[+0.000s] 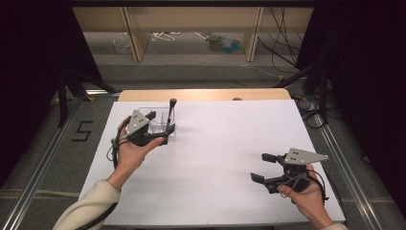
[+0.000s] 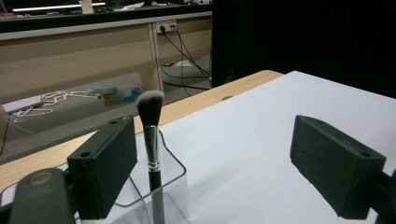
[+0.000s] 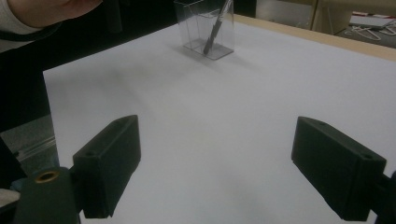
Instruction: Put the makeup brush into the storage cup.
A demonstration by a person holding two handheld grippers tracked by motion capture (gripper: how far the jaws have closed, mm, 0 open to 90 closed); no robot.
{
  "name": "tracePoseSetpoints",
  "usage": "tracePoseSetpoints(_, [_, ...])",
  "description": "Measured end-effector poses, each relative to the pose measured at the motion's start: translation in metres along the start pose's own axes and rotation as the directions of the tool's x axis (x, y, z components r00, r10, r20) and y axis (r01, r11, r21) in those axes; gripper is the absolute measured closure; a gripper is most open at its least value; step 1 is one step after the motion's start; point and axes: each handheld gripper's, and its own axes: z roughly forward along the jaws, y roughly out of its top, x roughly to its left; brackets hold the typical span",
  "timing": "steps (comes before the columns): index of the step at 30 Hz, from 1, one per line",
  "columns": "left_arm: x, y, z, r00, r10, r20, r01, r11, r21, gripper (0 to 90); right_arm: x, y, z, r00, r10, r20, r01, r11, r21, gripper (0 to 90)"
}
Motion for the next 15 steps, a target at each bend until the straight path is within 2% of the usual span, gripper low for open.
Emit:
tracePoseSetpoints(14, [-0.004,-0.001,-0.015,0.9995,0.008,0.032,-0.008,0.9999,-0.007,14.7,0.0,0.0,0.0,1.0,-0.001,0.001,0.001,1.0,0.0,16.5])
tracePoseSetpoints(15, [-0.005,0.0,-0.017,0.9991,0.022,0.036,-0.021,0.9997,-0.008,14.7,0.0,0.0,0.0,1.0,0.0,0.001,0.0,1.0,0.0,16.5])
